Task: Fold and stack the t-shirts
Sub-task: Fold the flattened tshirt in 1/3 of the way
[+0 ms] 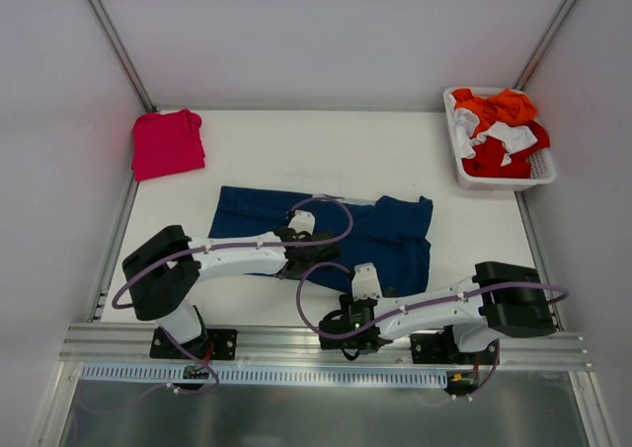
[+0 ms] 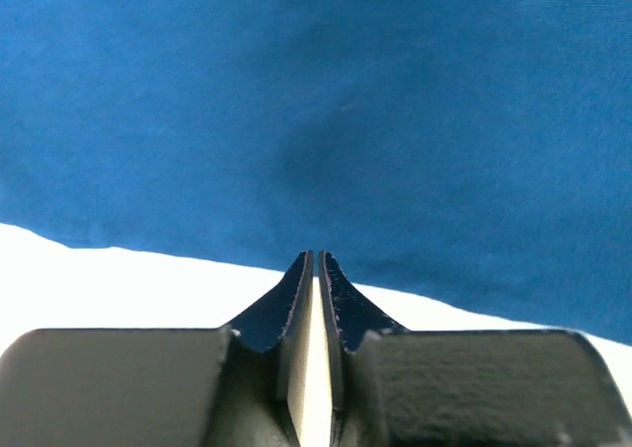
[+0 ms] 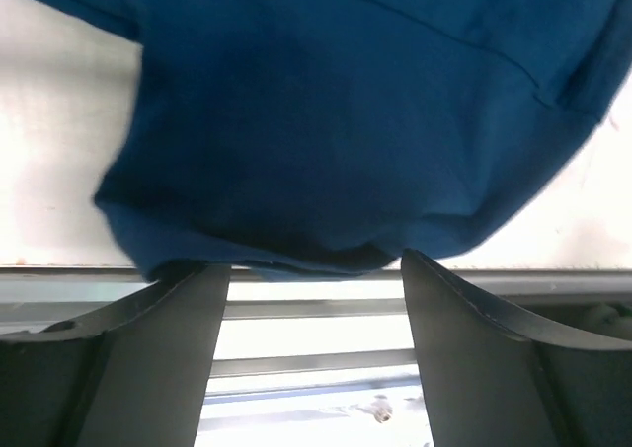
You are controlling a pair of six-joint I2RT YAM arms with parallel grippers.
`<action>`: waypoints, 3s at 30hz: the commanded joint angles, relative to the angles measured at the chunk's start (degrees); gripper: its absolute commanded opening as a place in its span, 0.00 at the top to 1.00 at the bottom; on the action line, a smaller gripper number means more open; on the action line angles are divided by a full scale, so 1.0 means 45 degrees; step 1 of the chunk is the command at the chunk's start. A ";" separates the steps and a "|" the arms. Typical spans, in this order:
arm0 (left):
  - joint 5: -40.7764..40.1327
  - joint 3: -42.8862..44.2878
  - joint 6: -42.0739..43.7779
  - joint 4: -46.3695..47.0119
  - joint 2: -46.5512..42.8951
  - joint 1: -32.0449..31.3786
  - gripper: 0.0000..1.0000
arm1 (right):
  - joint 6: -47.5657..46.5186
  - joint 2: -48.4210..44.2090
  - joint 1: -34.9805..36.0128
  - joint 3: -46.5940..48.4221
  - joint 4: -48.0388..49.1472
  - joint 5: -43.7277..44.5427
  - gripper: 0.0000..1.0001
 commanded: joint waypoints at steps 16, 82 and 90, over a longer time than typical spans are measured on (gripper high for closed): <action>-0.0567 -0.0780 -0.0773 -0.0131 -0.1335 -0.0173 0.90 | -0.0680 -0.0475 -0.0421 -0.0607 0.0709 -0.0248 0.99; 0.1265 -0.1073 0.1861 0.2073 -0.0907 0.4082 1.00 | -0.7298 0.1610 -0.7880 0.1151 0.4238 -0.1673 0.99; 0.2985 0.0428 0.2878 0.2739 0.1179 0.5568 1.00 | -0.8432 0.3235 -0.8953 0.2422 0.5369 -0.3333 0.99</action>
